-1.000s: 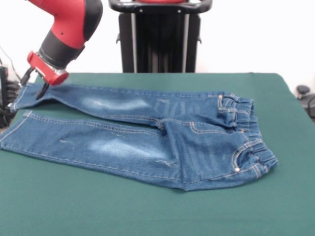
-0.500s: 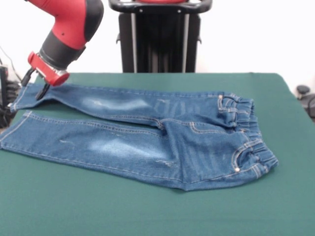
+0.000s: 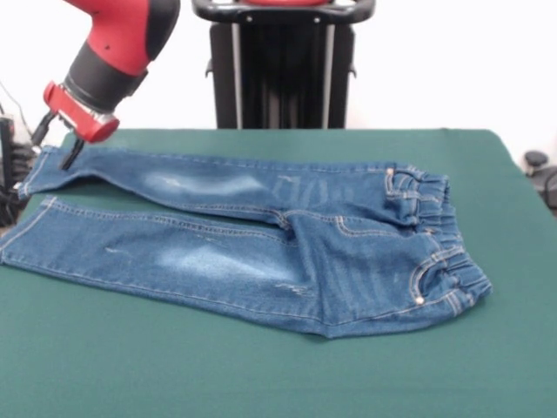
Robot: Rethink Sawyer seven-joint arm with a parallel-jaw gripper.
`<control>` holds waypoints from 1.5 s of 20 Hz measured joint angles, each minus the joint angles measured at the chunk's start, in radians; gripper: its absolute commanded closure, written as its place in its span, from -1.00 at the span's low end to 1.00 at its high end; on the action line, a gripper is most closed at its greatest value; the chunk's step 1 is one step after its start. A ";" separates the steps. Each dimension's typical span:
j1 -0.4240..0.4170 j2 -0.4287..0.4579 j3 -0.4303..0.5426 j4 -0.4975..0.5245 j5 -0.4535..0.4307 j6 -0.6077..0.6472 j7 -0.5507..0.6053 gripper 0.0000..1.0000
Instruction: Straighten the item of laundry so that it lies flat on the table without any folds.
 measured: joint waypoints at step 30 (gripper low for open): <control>-0.625 -0.741 0.885 0.249 -0.048 0.505 -0.005 -1.00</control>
